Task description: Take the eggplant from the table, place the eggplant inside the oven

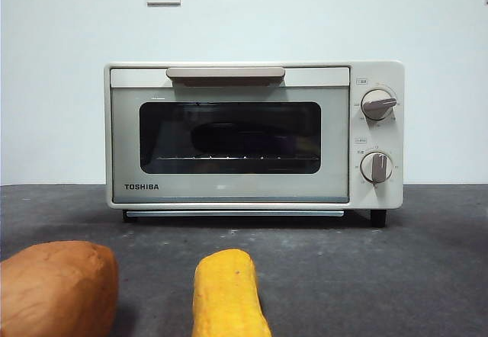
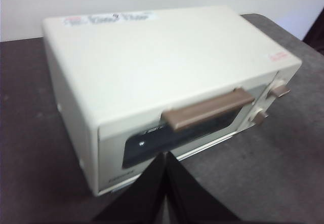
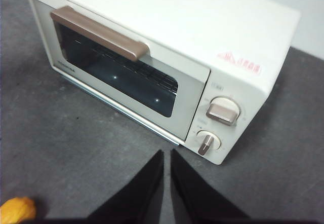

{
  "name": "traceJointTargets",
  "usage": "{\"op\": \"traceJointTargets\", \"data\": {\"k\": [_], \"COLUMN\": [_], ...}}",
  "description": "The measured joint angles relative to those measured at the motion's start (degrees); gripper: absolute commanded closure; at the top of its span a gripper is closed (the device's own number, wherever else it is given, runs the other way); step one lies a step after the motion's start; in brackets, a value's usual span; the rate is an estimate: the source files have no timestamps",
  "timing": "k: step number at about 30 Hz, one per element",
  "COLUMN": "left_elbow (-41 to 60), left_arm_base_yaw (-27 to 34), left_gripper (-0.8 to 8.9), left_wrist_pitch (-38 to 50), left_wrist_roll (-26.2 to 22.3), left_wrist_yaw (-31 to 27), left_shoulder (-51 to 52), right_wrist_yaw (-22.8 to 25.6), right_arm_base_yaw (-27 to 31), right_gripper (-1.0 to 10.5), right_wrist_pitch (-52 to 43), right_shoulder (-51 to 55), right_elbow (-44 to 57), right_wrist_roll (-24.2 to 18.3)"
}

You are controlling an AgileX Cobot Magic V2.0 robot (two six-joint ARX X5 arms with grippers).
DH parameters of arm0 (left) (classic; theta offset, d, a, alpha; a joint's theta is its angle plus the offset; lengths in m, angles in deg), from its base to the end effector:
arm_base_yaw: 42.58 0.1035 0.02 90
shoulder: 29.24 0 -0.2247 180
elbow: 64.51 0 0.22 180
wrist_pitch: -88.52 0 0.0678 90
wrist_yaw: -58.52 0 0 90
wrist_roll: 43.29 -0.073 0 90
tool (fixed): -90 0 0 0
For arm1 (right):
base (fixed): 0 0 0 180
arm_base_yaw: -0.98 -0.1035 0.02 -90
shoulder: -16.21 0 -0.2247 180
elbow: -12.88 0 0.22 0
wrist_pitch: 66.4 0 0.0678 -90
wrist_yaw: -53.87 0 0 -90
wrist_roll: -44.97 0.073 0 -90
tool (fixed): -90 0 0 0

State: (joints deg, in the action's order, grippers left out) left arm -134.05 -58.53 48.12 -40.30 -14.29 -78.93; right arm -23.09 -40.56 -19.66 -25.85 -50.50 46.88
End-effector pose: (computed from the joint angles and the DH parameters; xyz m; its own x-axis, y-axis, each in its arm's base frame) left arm 0.1963 -0.0785 0.3013 0.7789 -0.5300 -0.3353 0.5103 0.8464 -0.1524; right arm 0.1483 0.1094 0.2744 0.8082 0.4146 -0.4182 -0.4825 0.8733 -0.0667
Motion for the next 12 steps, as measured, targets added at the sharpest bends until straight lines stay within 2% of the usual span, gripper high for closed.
{"op": "traceJointTargets", "data": {"k": [4,6,9,12], "left_elbow": [8.4,11.4,13.4,13.4], "left_arm_base_yaw": [-2.7,-3.9,-4.6,-4.6], "left_gripper": [8.07,8.07,8.06,8.06], "left_wrist_pitch": [3.1,3.1,1.5,0.5], "left_wrist_roll": [0.8,0.9,1.1,1.1], "left_wrist_yaw": [-4.3,-5.9,-6.4,-6.4], "left_shoulder": [7.3,10.1,12.6,12.9], "right_wrist_yaw": [-3.7,-4.0,-1.0,0.7], "right_arm_base_yaw": [3.3,3.7,4.1,4.1], "right_gripper": [9.4,9.4,9.4,9.4], "right_wrist_pitch": [-11.3,-17.9,-24.7,-24.2], "right_shoulder": [2.0,2.6,2.3,1.1], "right_elbow": [8.4,12.5,17.3,18.2], "right_wrist_roll": [0.0,0.0,0.0,0.0]}}
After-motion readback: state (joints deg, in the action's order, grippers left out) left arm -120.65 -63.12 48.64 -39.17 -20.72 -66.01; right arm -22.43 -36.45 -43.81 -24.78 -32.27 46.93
